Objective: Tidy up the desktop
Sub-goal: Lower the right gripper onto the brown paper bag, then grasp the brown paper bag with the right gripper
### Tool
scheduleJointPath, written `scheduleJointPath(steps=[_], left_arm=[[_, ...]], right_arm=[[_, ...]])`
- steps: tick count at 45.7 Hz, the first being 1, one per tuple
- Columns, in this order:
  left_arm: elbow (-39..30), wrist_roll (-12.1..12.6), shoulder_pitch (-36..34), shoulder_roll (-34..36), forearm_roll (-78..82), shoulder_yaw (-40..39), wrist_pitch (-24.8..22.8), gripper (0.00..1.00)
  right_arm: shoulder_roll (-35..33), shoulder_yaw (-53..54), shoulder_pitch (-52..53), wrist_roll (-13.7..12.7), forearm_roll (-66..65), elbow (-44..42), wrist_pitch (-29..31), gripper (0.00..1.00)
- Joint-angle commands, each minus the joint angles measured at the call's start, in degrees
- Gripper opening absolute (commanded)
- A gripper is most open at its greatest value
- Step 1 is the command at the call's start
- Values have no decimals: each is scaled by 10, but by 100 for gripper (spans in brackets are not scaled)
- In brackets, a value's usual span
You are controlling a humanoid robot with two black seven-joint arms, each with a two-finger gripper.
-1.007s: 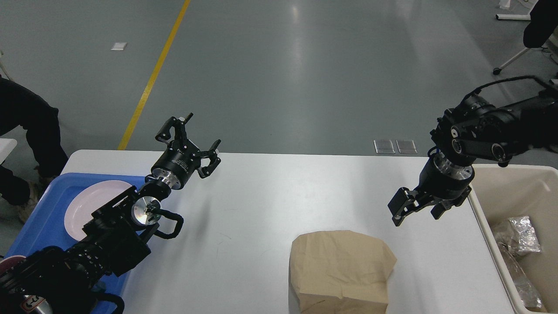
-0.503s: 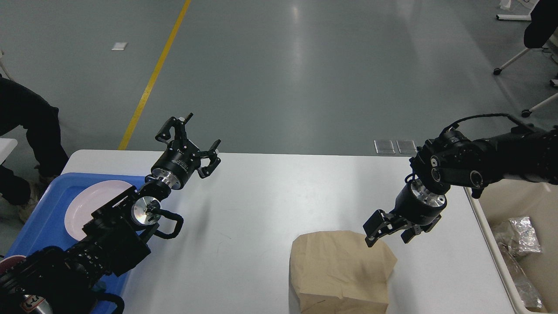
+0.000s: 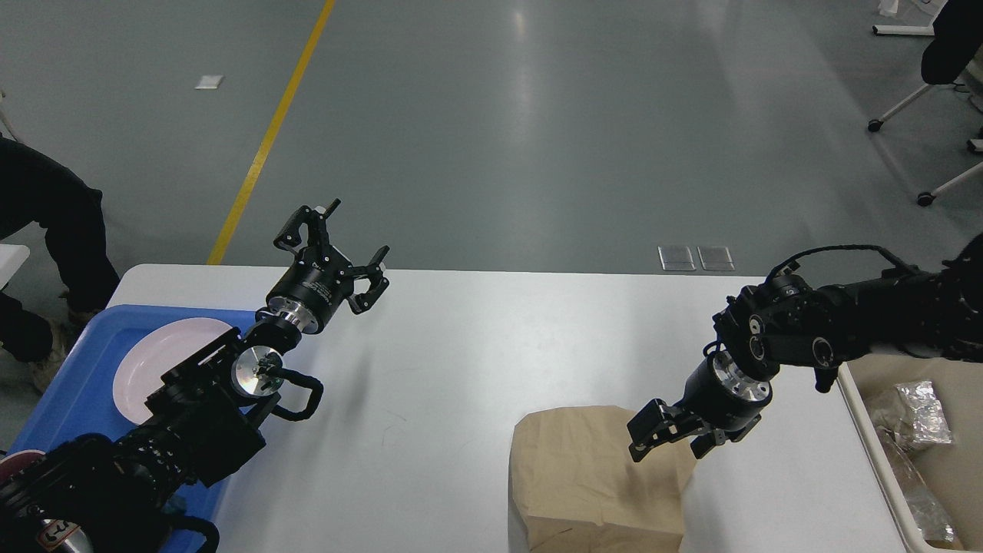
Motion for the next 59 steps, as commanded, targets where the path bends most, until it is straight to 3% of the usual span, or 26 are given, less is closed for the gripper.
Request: scheduleJointPath(steps=[1,18,22,25,27,30,34,38,59], left_arm=[[0,0,0,0,0,0,0,97],[0,0,0,0,0,0,0,97],[0,0,0,0,0,0,0,97],[0,0,0,0,0,0,0,97],[0,0,0,0,0,0,0,97],[0,0,0,0,0,0,0,97],[0,0,0,0,0,0,0,97],[0,0,0,0,0,0,0,97],[0,0,0,0,0,0,0,97]], right_arm=[[6,0,-6,1,0,-7,-5,100],[6,0,-44,1,20,-50,-8,99],[5,0,-47,1,27,-52,-18,97],[3,-1,-46,1,37,-52,-18,90],[2,-4,-46,0,43,-52,-18,80],[2,-11,-44,0,45,-53,-19,50],[2,-16,-42,0,45,-53,-19,30],[0,-18,-37,0,46,-53,-13,1],[-10,-44,-12,0,77,-53,-17,0]])
